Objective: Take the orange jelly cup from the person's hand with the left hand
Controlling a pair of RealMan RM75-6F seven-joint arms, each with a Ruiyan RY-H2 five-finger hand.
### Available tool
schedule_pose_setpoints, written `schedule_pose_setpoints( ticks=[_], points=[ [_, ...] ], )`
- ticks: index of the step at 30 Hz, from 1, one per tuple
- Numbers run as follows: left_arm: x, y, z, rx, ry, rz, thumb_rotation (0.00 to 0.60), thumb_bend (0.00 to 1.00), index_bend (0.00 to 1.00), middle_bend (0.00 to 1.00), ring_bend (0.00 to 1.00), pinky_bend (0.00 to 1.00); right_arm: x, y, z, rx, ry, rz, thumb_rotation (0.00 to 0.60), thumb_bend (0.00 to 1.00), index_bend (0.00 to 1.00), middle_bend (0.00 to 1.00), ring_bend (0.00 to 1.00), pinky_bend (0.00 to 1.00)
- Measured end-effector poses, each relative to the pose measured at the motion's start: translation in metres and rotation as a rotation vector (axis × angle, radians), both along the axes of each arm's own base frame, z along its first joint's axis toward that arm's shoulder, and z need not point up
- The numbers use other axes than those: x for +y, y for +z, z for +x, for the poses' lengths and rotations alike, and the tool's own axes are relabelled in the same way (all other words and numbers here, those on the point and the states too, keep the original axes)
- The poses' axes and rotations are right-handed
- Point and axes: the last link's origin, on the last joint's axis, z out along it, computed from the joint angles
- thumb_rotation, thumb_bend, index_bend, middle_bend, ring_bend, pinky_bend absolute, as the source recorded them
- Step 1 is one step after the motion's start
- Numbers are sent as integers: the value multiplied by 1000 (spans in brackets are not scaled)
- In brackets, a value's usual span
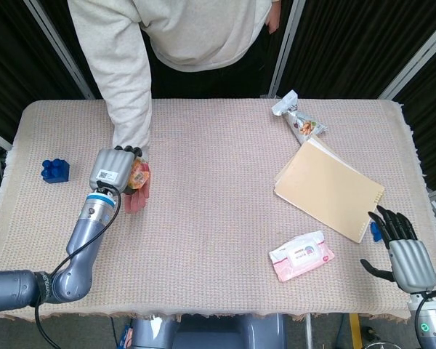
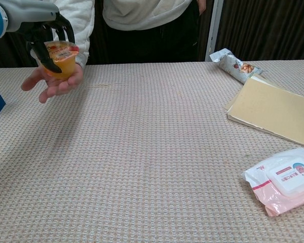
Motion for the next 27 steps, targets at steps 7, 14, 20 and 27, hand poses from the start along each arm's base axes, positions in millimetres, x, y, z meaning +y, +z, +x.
schedule_pose_setpoints(
  ticks=[7,14,20,27],
  points=[
    [-18,20,4,-74,-64,19,600,623,789,612,542,576,0,1,-1,1,-1,0,600,117,90,0,0,0],
    [-56,35,-19,-73,-117,-2,600,623,790,608,541,570,1,0,0,5,1,0,600,118,90,0,0,0],
    [-95,35,-62,-51,-126,-63,600,623,789,563,507,544,1,-1,1,5,-4,-4,600,117,90,0,0,0],
    [-120,26,-122,27,-72,-113,600,613,713,434,418,496,1,-1,1,3,-8,-7,600,117,90,0,0,0]
  ],
)
